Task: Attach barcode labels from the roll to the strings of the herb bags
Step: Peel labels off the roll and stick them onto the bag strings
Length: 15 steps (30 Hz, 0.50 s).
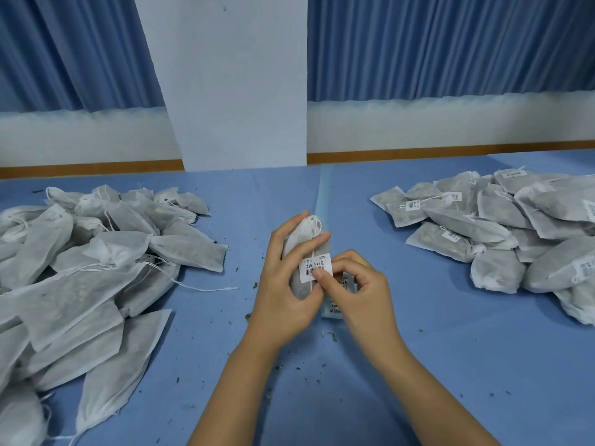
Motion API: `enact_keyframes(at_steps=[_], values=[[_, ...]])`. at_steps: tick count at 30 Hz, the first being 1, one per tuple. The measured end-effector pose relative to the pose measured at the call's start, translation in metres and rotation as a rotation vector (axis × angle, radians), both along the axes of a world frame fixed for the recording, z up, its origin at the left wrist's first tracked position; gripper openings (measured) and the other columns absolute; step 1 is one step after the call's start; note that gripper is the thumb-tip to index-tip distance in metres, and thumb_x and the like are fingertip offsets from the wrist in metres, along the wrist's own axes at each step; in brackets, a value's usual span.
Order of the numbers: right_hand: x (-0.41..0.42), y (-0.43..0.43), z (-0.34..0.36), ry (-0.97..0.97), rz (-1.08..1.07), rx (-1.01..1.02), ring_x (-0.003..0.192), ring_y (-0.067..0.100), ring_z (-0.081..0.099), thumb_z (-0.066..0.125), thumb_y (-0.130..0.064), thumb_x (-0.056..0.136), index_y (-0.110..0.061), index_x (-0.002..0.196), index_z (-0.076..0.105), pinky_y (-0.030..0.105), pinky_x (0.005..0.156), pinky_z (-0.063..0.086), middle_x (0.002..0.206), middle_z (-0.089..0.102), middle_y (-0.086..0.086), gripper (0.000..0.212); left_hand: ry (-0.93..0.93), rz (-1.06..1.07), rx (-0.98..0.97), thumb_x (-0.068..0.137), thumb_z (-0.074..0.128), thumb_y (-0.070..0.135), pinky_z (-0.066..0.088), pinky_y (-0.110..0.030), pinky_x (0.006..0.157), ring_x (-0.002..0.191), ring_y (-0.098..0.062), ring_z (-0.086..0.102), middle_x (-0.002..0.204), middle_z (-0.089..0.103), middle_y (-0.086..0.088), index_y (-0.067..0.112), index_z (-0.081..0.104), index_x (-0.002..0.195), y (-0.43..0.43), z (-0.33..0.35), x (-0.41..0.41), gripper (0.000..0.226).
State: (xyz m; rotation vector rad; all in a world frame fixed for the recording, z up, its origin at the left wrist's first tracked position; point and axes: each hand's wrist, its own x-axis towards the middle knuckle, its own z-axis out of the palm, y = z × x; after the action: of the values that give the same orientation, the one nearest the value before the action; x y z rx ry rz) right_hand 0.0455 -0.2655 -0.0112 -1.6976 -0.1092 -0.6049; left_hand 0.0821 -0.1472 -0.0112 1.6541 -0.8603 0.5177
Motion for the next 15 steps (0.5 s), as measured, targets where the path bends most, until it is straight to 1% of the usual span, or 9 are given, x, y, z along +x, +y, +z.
enact_keyframes(at_steps=[2, 4, 6, 8, 9, 10, 11, 13, 15], values=[[0.0, -0.001, 0.0, 0.018, 0.002, 0.013, 0.07, 0.018, 0.056, 0.073, -0.01, 0.081, -0.007, 0.072, 0.071, 0.019, 0.068, 0.044, 0.076, 0.061, 0.007, 0.01, -0.002, -0.016, -0.011, 0.083, 0.06, -0.004, 0.037, -0.023, 0.107, 0.138, -0.019, 0.038, 0.145, 0.038, -0.011, 0.006, 0.06, 0.126, 0.001, 0.0, -0.001, 0.044], [0.0, -0.003, 0.0, 0.037, -0.007, 0.007, 0.068, 0.014, 0.055, 0.074, -0.01, 0.08, -0.007, 0.07, 0.072, 0.021, 0.068, 0.044, 0.072, 0.062, 0.005, 0.01, 0.002, -0.005, -0.037, 0.086, 0.058, -0.004, 0.038, -0.026, 0.108, 0.137, -0.022, 0.04, 0.144, 0.041, -0.009, 0.006, 0.062, 0.124, 0.001, 0.001, -0.002, 0.039], [0.0, -0.003, 0.0, 0.036, -0.046, -0.042, 0.068, 0.013, 0.056, 0.077, -0.015, 0.077, -0.008, 0.067, 0.073, 0.033, 0.073, 0.046, 0.066, 0.063, -0.001, 0.013, -0.005, 0.026, -0.06, 0.089, 0.057, -0.003, 0.039, -0.025, 0.106, 0.135, -0.02, 0.043, 0.14, 0.045, -0.008, 0.005, 0.065, 0.12, 0.001, 0.001, -0.001, 0.033], [-0.002, -0.001, 0.001, 0.014, -0.121, -0.116, 0.067, 0.012, 0.055, 0.077, -0.031, 0.073, -0.013, 0.06, 0.071, 0.044, 0.077, 0.045, 0.059, 0.061, -0.008, 0.024, 0.001, 0.036, -0.078, 0.09, 0.057, -0.003, 0.039, -0.023, 0.105, 0.133, -0.017, 0.044, 0.139, 0.046, -0.009, 0.004, 0.066, 0.117, 0.0, 0.001, 0.0, 0.03], [-0.002, -0.001, 0.002, 0.006, -0.161, -0.145, 0.067, 0.011, 0.055, 0.075, -0.041, 0.07, -0.016, 0.057, 0.069, 0.045, 0.078, 0.044, 0.057, 0.06, -0.011, 0.029, 0.008, 0.035, -0.087, 0.09, 0.057, -0.002, 0.039, -0.022, 0.104, 0.133, -0.017, 0.044, 0.139, 0.047, -0.009, 0.005, 0.066, 0.117, 0.001, 0.001, 0.0, 0.029], [-0.002, -0.003, 0.002, 0.009, -0.201, -0.165, 0.068, 0.01, 0.055, 0.073, -0.047, 0.066, -0.018, 0.056, 0.067, 0.042, 0.079, 0.043, 0.059, 0.06, -0.013, 0.032, 0.018, 0.036, -0.099, 0.091, 0.056, -0.002, 0.039, -0.021, 0.104, 0.133, -0.017, 0.044, 0.139, 0.047, -0.008, 0.007, 0.066, 0.118, 0.002, 0.001, 0.0, 0.03], [-0.001, -0.005, 0.002, 0.021, -0.233, -0.169, 0.071, 0.008, 0.055, 0.075, -0.049, 0.063, -0.018, 0.06, 0.066, 0.035, 0.08, 0.042, 0.063, 0.061, -0.013, 0.032, 0.027, 0.039, -0.112, 0.091, 0.056, -0.001, 0.038, -0.02, 0.104, 0.133, -0.016, 0.044, 0.139, 0.047, -0.007, 0.01, 0.066, 0.118, 0.003, 0.001, 0.0, 0.031], [0.0, -0.009, 0.001, 0.049, -0.232, -0.107, 0.078, 0.005, 0.055, 0.081, -0.037, 0.065, -0.019, 0.077, 0.065, 0.021, 0.081, 0.038, 0.08, 0.064, -0.008, 0.027, 0.044, 0.043, -0.129, 0.091, 0.057, 0.002, 0.036, -0.018, 0.104, 0.134, -0.015, 0.044, 0.14, 0.046, -0.005, 0.015, 0.065, 0.12, 0.005, 0.003, 0.0, 0.032], [0.001, -0.011, 0.001, 0.057, -0.122, 0.015, 0.083, -0.001, 0.058, 0.079, -0.023, 0.074, -0.022, 0.089, 0.065, 0.008, 0.076, 0.038, 0.094, 0.067, -0.004, 0.021, 0.049, 0.039, -0.122, 0.09, 0.059, 0.005, 0.036, -0.017, 0.104, 0.135, -0.014, 0.044, 0.141, 0.047, -0.004, 0.015, 0.064, 0.121, 0.005, 0.004, 0.0, 0.033]])
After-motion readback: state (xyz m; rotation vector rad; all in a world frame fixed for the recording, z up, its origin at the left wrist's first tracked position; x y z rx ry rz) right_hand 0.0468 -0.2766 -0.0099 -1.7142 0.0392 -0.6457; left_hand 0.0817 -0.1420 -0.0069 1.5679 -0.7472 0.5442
